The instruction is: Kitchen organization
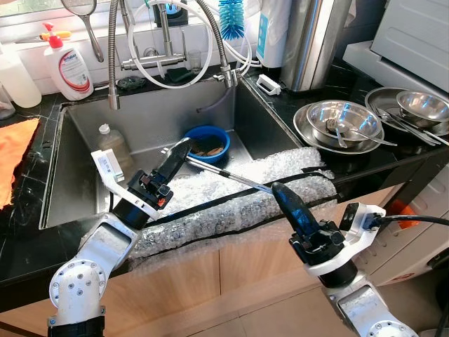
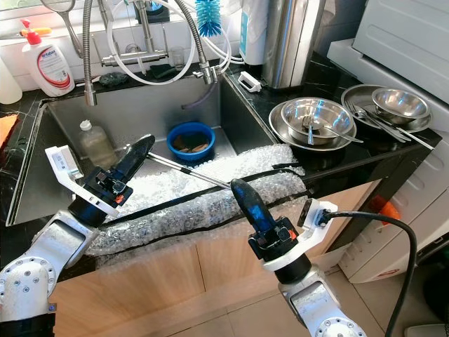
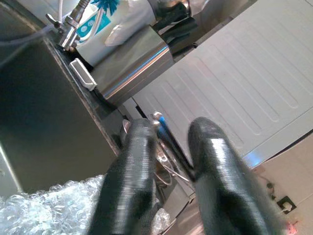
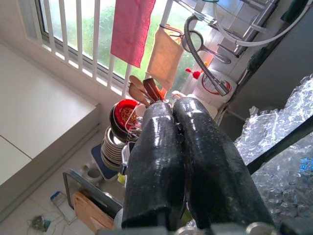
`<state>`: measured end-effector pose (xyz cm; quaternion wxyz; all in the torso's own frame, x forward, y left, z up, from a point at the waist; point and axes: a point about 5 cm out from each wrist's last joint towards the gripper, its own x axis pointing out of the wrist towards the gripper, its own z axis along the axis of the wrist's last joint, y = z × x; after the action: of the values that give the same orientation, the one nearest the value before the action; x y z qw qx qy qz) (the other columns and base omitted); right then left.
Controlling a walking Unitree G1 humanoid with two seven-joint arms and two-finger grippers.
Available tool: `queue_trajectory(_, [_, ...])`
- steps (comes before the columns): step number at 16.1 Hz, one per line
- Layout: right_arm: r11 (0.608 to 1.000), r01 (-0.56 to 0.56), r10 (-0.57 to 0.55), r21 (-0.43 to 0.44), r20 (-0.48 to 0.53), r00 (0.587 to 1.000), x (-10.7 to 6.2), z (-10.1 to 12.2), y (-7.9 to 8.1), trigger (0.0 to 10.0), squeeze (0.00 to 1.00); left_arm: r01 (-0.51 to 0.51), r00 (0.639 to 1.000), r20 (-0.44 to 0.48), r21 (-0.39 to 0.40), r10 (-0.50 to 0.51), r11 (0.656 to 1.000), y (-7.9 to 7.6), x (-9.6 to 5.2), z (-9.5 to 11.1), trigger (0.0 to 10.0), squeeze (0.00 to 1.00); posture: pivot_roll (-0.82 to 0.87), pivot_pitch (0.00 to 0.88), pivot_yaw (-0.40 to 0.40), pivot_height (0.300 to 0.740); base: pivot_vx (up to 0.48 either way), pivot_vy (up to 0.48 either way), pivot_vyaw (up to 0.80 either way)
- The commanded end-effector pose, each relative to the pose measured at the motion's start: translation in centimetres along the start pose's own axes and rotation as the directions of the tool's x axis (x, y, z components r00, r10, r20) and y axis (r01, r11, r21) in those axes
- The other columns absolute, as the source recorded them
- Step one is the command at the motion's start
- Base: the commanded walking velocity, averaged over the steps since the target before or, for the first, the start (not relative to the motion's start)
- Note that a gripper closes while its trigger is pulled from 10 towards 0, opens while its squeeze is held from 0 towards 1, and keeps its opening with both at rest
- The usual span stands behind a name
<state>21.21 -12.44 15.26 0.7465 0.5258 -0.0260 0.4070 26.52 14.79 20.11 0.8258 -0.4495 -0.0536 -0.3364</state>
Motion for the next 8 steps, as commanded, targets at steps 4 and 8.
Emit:
queue_trajectory(4, [1.0, -0.006, 0.006, -0.002, -0.012, 1.0, -0.05, -0.11, 0.01, 10.0, 0.0, -0.008, 0.999, 0.052, -0.054, 0.011, 0.998, 0.16, 0.1, 0.57, 0.0, 0.0, -0.08, 0.034, 0.018, 0.74, 0.0, 0.0, 0.0])
queue_trajectory(8, [1.0, -0.011, 0.011, -0.008, -0.01, 1.0, -0.01, -0.08, 0.0, 10.0, 0.0, -0.015, 0.999, 0.05, -0.069, 0.019, 0.997, 0.18, -0.07, 0.41, 0.0, 0.0, -0.08, 0.034, 0.02, 0.74, 0.0, 0.0, 0.0])
